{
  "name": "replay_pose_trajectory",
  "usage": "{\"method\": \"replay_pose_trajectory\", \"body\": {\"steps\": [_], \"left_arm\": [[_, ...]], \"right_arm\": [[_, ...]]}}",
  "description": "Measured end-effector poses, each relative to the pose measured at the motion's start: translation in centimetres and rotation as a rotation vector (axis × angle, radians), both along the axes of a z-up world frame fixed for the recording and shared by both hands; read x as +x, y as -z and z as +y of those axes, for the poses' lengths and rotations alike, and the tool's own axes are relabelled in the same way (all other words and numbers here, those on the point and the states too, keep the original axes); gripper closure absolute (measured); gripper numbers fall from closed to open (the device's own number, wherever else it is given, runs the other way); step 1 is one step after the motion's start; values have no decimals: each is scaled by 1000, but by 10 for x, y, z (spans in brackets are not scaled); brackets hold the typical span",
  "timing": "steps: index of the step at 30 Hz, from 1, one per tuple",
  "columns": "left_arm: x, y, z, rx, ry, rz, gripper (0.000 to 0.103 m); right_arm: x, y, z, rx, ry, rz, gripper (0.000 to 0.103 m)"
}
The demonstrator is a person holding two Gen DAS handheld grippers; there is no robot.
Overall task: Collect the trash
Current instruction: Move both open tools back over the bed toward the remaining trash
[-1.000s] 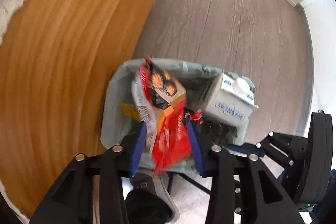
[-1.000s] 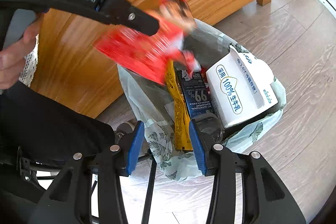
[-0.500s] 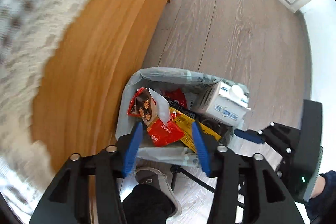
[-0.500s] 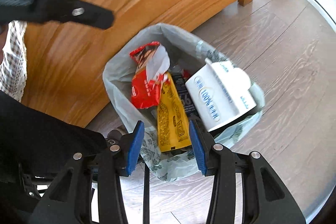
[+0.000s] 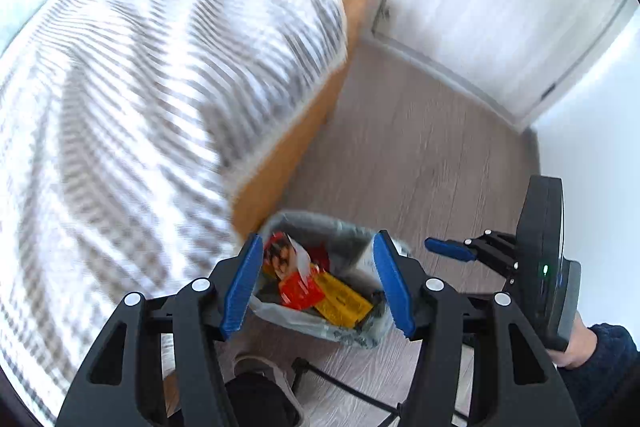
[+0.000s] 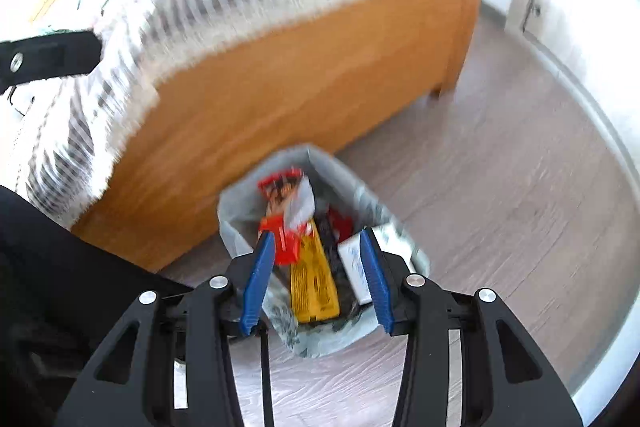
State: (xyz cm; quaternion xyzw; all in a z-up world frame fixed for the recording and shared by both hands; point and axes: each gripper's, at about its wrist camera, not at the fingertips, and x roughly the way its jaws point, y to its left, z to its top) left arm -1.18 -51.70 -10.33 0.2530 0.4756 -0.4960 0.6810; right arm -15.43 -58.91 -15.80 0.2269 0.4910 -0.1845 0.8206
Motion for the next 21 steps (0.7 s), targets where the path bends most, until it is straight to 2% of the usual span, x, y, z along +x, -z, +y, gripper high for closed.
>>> {"method": "replay_pose_trajectory", "body": {"steps": [5, 7, 10, 15, 18, 21], "left_arm": [[32, -67, 61, -164, -87, -52, 42], [45, -90, 89, -211, -127, -105, 41], [70, -117, 134, -280, -201, -162, 33], [121, -139, 211, -304, -395, -267, 32], [159, -144, 263, -316, -500, -284, 29], [199, -138, 311, -312, -607, -294, 26]], "right_arm": [[37, -73, 12, -131, -46, -70, 53], [56, -99, 24, -178, -81, -104, 53], [88, -138, 45, -243, -128, -168, 48], [149, -182, 88, -307, -223, -272, 44], [190, -199, 119, -330, -286, -320, 39], [230, -206, 153, -372, -328, -337, 39]]}}
